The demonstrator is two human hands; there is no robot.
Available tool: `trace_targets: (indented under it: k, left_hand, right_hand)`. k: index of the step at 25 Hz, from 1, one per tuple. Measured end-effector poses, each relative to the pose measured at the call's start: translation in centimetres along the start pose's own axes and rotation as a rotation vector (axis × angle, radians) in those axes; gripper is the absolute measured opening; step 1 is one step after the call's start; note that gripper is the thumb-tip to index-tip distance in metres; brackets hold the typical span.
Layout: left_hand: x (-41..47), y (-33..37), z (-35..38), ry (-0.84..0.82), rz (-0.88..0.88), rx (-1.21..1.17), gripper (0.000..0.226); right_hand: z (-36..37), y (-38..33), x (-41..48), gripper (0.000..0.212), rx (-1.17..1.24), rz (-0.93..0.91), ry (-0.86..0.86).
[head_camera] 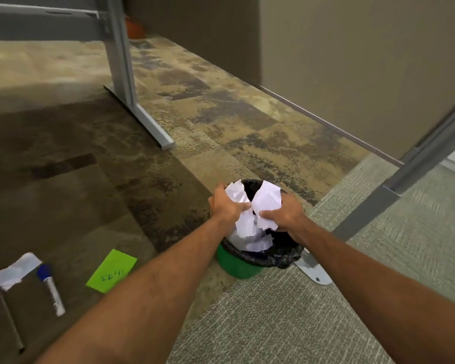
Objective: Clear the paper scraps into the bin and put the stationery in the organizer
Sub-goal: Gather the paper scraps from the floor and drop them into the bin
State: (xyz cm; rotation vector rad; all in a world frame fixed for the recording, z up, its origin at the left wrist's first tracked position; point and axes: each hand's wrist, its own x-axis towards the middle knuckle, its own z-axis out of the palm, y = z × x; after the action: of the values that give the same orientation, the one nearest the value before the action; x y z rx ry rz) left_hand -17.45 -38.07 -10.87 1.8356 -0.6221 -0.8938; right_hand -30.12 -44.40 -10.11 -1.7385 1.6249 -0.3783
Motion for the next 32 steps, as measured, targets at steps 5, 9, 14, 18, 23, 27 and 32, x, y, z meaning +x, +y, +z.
trace_targets:
  k: [5, 9, 14, 18, 23, 27, 32]
  left_hand:
    - [0.0, -0.5, 0.8, -0.079, 0.010, 0.086, 0.066]
    - [-0.2, -0.2, -0.3, -0.218, 0.111, 0.208, 0.064]
    - [-1.6, 0.6, -4.9, -0.159, 0.417, 0.438, 0.050]
    - [-2.4, -1.1, -12.0, 0.027, 0.527, 0.892, 0.051]
    - [-4.6, -7.8, -23.5, 0.168, 0.273, 1.014, 0.061]
    - [-7.9, -15.2, -32.0, 0.273, 0.041, 0.980, 0.059]
    - [-11.5, -23.8, -40.1, 0.339, -0.188, 1.007, 0.063]
  right_hand:
    - [0.2, 0.7, 0.3, 0.055, -0.130, 0.016, -0.033]
    - [-0.1, -0.2, -0.5, 0.057, -0.427, -0.019, -0.031]
    - [0.9, -4.6, -2.4, 0.061, -0.639, -0.329, 0.080]
    - [5.0, -10.1, -5.3, 0.059, -0.779, -0.691, 0.032]
    - [14.8, -16.6, -11.2, 0.067, -0.844, -0.992, -0.152]
    - [23.4, -19.5, -16.0, 0.062, -0.833, -1.185, -0.270]
    - [33.9, -21.2, -19.1, 0.053, -0.859, -1.265, -0.447]
